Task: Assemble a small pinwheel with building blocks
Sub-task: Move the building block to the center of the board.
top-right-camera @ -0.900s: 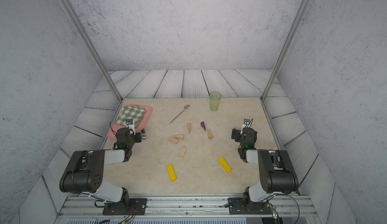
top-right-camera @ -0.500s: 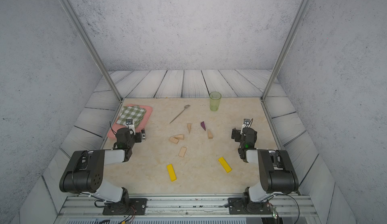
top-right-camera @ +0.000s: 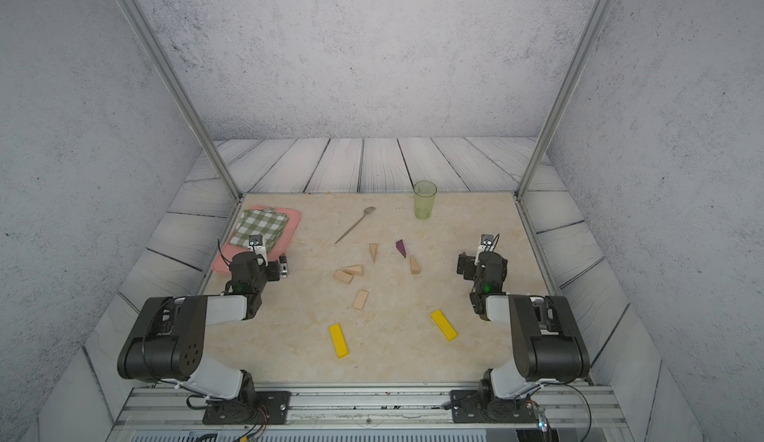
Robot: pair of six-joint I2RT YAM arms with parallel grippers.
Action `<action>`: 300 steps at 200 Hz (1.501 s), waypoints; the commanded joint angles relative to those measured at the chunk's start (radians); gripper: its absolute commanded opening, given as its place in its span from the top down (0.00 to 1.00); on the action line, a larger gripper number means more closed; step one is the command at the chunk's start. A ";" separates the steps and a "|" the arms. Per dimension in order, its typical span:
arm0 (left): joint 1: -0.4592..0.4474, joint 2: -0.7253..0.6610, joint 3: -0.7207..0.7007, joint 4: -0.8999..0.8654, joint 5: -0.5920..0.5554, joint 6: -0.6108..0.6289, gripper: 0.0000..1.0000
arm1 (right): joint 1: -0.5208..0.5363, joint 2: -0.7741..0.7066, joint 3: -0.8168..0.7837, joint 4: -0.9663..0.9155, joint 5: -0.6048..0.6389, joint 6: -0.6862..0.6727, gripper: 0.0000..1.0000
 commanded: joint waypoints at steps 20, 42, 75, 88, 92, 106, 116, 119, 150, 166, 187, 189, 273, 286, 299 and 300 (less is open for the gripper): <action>-0.001 -0.012 0.012 0.007 -0.006 0.005 0.02 | 0.013 -0.052 0.127 -0.272 -0.014 -0.014 0.01; 0.006 -0.014 0.014 0.004 0.005 0.001 0.02 | 0.046 -0.144 0.332 -0.714 -0.101 0.037 0.01; 0.005 -0.115 0.106 -0.243 -0.074 -0.044 0.02 | 0.272 -0.283 0.396 -0.954 -0.110 0.030 0.01; 0.007 -0.191 0.202 -0.480 -0.049 -0.078 0.02 | 0.350 -0.286 0.440 -1.035 -0.162 0.049 0.01; 0.006 -0.212 0.223 -0.529 -0.033 -0.091 0.02 | 0.372 -0.279 0.452 -1.049 -0.181 0.053 0.01; 0.006 -0.278 0.275 -0.670 0.013 -0.157 0.02 | 0.434 -0.239 0.495 -1.106 -0.237 0.081 0.01; 0.006 -0.322 0.302 -0.750 0.049 -0.200 0.02 | 0.480 -0.196 0.531 -1.148 -0.256 0.085 0.01; 0.006 -0.332 0.307 -0.770 0.066 -0.212 0.02 | 0.495 -0.182 0.541 -1.160 -0.255 0.083 0.01; 0.004 -0.409 0.296 -0.879 0.231 -0.266 0.00 | 0.651 -0.010 0.653 -1.278 -0.227 0.016 0.01; 0.005 -0.456 0.285 -0.951 0.262 -0.296 0.01 | 0.706 0.061 0.696 -1.310 -0.233 -0.004 0.01; 0.004 -0.516 0.239 -0.968 0.299 -0.324 0.01 | 0.768 0.138 0.750 -1.334 -0.239 -0.028 0.01; 0.005 -0.519 0.235 -0.968 0.305 -0.326 0.01 | 0.773 0.143 0.755 -1.337 -0.241 -0.031 0.01; 0.003 -0.575 0.161 -0.997 0.339 -0.352 0.00 | 0.888 0.459 0.986 -1.400 -0.180 -0.104 0.02; 0.003 -0.575 0.160 -0.996 0.342 -0.357 0.00 | 0.889 0.498 1.024 -1.414 -0.169 -0.108 0.02; 0.003 -0.575 0.157 -0.993 0.345 -0.360 0.00 | 0.889 0.532 1.054 -1.424 -0.146 -0.113 0.03; 0.003 -0.575 0.157 -0.993 0.345 -0.360 0.01 | 0.889 0.534 1.057 -1.424 -0.144 -0.113 0.03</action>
